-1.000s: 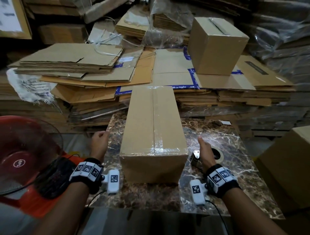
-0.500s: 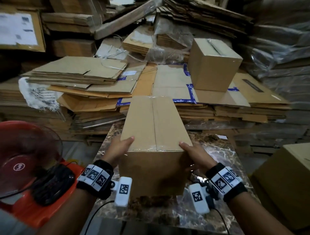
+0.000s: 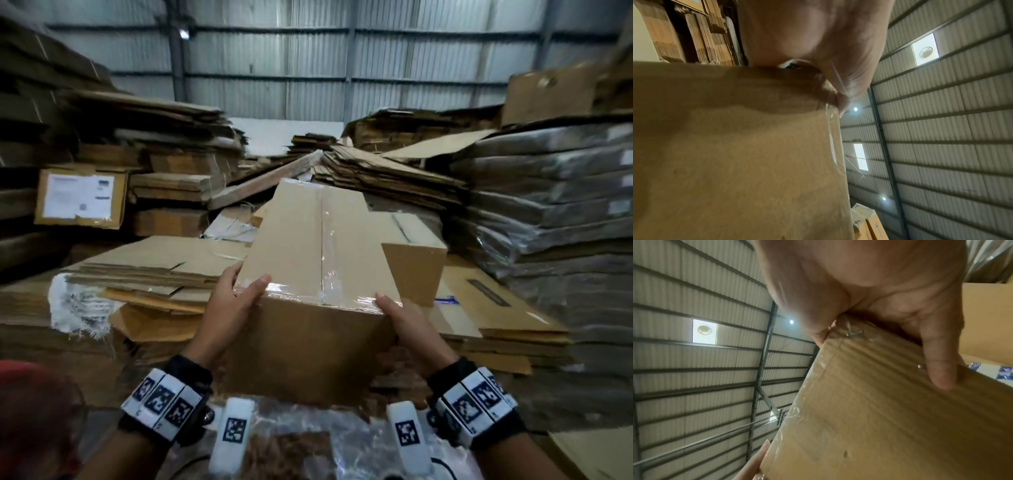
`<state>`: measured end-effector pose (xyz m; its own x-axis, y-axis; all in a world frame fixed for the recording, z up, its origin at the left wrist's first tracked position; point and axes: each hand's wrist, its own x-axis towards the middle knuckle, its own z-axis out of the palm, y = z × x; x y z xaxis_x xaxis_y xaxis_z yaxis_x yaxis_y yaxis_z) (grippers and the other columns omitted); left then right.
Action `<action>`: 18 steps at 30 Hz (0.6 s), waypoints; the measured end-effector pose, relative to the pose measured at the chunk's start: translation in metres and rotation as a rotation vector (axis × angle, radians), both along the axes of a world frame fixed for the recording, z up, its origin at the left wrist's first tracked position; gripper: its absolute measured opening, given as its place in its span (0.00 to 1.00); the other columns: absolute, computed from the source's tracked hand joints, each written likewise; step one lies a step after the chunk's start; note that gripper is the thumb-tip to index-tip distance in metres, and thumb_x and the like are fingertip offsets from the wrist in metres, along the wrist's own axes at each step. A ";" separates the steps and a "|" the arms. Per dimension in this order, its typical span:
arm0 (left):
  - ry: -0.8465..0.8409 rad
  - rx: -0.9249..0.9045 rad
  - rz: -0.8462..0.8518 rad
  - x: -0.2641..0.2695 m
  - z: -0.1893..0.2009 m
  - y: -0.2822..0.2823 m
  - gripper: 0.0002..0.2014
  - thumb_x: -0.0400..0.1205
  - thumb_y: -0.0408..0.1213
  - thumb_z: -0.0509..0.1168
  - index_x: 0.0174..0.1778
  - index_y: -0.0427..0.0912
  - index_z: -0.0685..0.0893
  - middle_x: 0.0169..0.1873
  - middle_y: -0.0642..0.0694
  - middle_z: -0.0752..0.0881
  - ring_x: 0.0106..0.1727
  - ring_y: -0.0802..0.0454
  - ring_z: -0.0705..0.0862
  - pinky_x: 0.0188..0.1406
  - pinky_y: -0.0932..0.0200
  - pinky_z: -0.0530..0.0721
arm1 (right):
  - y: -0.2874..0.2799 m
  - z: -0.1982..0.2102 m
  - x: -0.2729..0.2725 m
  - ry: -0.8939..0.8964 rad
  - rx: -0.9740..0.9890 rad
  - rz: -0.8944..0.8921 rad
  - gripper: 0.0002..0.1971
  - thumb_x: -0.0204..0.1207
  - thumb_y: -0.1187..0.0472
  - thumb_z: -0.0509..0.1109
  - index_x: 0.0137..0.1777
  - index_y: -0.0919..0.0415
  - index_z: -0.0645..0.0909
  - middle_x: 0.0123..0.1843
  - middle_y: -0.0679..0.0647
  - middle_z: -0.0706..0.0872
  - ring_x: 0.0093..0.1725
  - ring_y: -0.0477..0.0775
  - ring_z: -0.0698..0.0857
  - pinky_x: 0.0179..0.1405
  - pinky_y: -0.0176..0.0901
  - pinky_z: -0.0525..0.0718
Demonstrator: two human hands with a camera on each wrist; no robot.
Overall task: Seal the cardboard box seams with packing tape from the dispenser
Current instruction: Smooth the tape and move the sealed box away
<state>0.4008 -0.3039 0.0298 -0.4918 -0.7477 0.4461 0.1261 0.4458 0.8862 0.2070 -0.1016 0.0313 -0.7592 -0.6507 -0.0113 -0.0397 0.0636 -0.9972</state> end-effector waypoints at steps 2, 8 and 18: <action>0.020 -0.011 -0.025 -0.018 0.016 -0.006 0.30 0.81 0.53 0.68 0.78 0.50 0.71 0.68 0.54 0.78 0.66 0.55 0.78 0.58 0.56 0.78 | -0.004 0.016 -0.017 0.039 -0.024 -0.015 0.24 0.80 0.41 0.68 0.67 0.58 0.77 0.61 0.56 0.85 0.58 0.63 0.85 0.42 0.65 0.91; 0.047 0.039 -0.171 -0.095 0.041 -0.047 0.18 0.84 0.44 0.66 0.71 0.51 0.78 0.60 0.54 0.87 0.57 0.60 0.86 0.44 0.67 0.82 | -0.033 0.044 -0.085 0.109 -0.012 -0.072 0.35 0.75 0.36 0.70 0.76 0.55 0.71 0.70 0.57 0.81 0.64 0.62 0.83 0.36 0.57 0.92; 0.011 0.071 -0.264 -0.272 -0.004 -0.179 0.20 0.87 0.44 0.63 0.77 0.53 0.76 0.74 0.52 0.77 0.72 0.54 0.77 0.74 0.44 0.76 | -0.151 0.035 -0.240 0.355 0.087 -0.189 0.35 0.82 0.42 0.64 0.86 0.50 0.56 0.84 0.54 0.66 0.77 0.63 0.73 0.61 0.70 0.85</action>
